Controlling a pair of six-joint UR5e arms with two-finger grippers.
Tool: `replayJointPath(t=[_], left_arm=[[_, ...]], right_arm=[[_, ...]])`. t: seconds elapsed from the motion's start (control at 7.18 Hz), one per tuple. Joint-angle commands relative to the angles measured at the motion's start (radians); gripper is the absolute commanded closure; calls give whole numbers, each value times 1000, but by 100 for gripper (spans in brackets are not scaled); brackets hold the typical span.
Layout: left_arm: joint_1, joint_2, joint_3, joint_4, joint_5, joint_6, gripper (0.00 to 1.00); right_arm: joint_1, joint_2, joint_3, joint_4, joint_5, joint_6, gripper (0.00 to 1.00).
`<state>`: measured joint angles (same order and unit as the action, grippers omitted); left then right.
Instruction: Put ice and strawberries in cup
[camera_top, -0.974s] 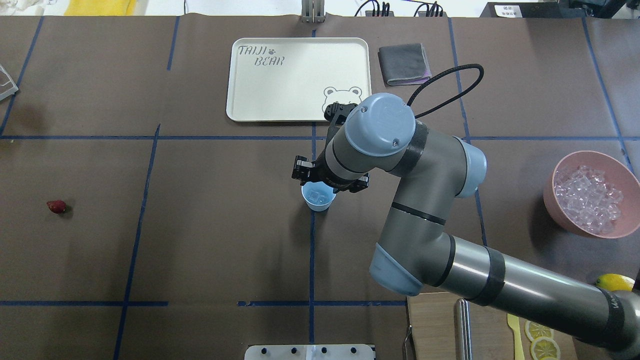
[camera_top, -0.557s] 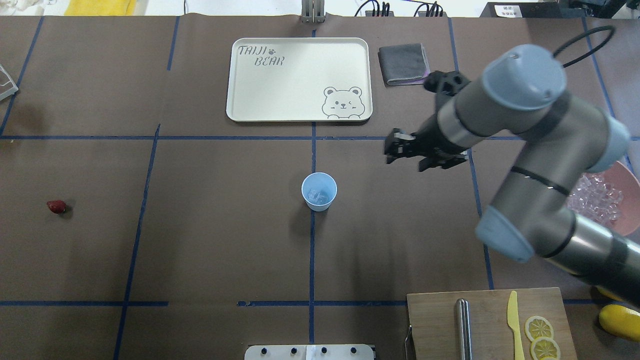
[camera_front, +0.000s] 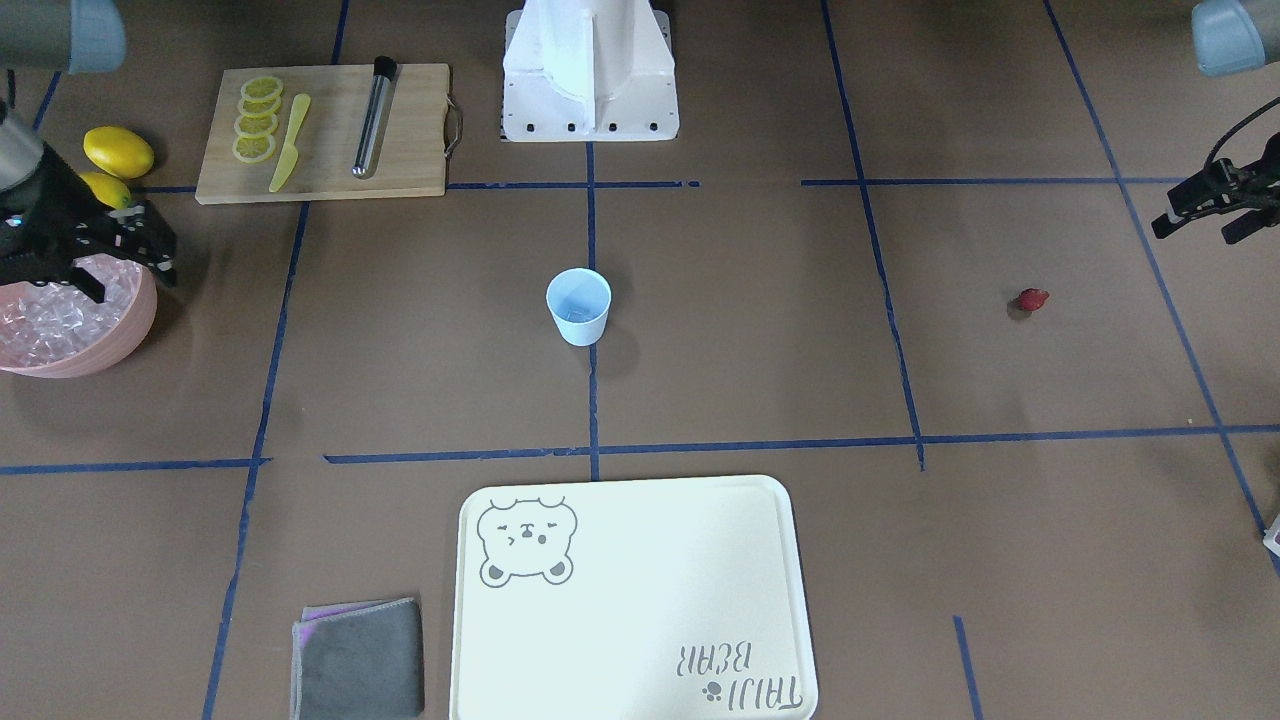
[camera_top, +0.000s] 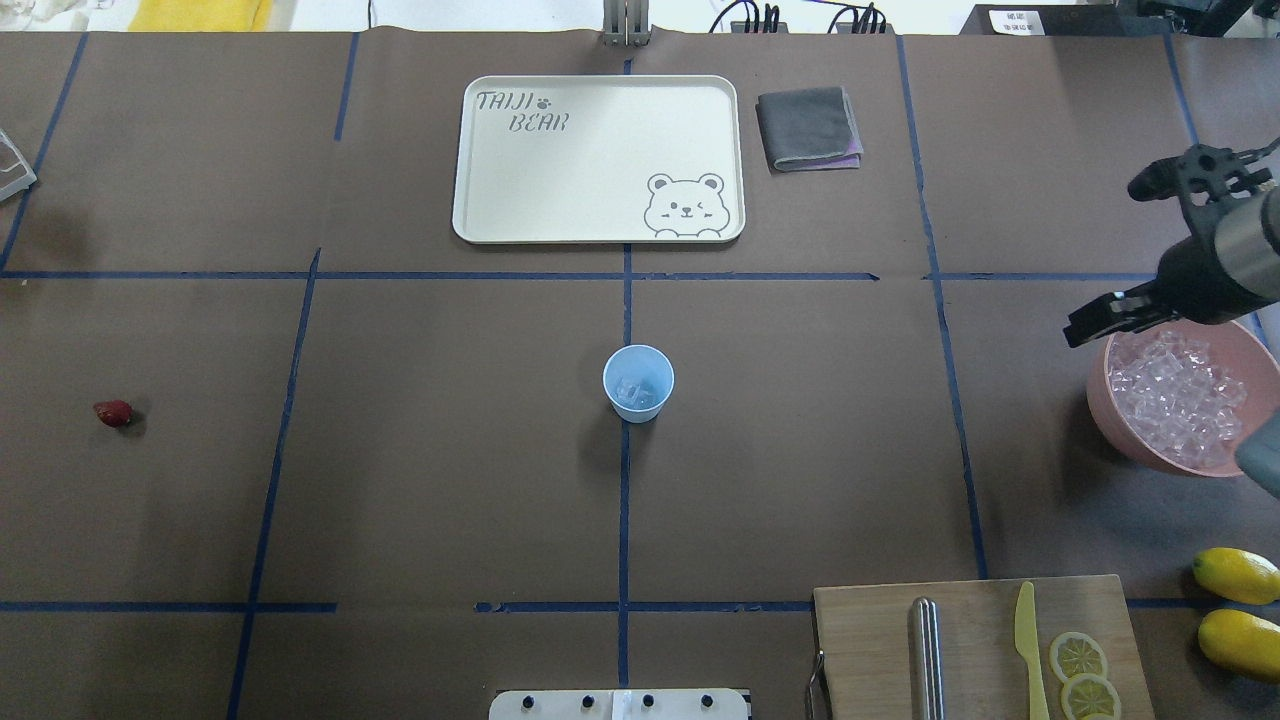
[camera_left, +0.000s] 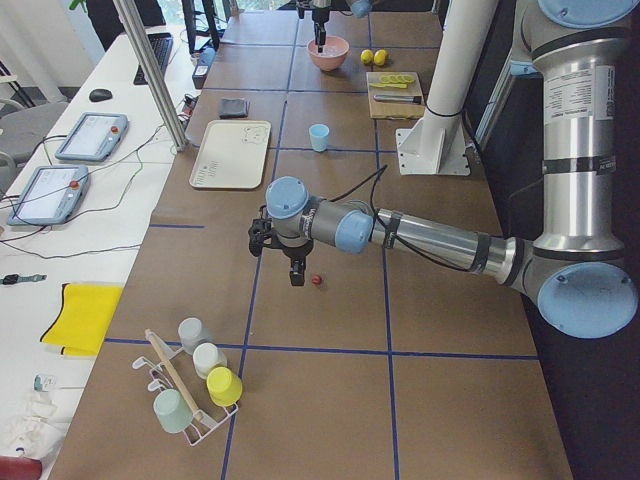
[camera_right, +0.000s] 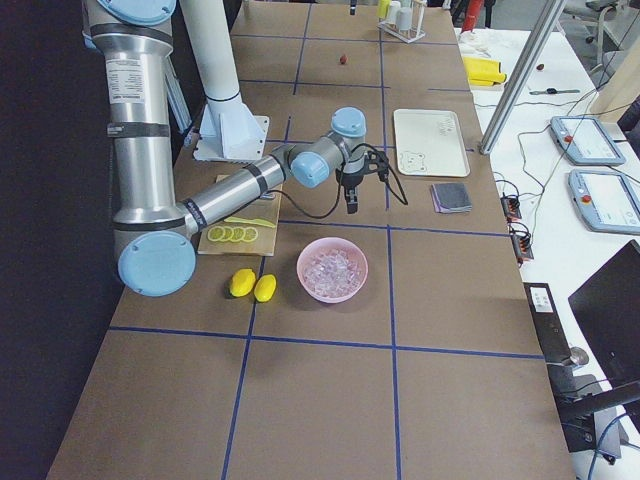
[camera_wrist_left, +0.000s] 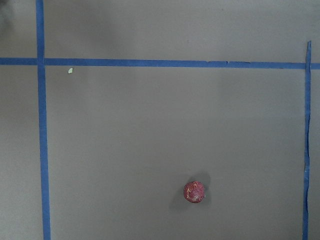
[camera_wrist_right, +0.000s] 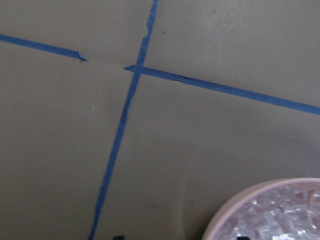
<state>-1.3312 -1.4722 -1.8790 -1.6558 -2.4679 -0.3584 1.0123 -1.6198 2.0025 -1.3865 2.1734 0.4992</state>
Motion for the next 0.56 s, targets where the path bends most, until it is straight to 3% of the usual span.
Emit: replayJointPath(t=[0.0, 0.42], left_arm=[[0, 1, -5, 1, 1, -1, 0], [0, -2, -5, 1, 3, -1, 0]], right_arm=[[25, -66, -36, 56, 0, -158, 4], [25, -89, -131, 214, 14, -174, 7]])
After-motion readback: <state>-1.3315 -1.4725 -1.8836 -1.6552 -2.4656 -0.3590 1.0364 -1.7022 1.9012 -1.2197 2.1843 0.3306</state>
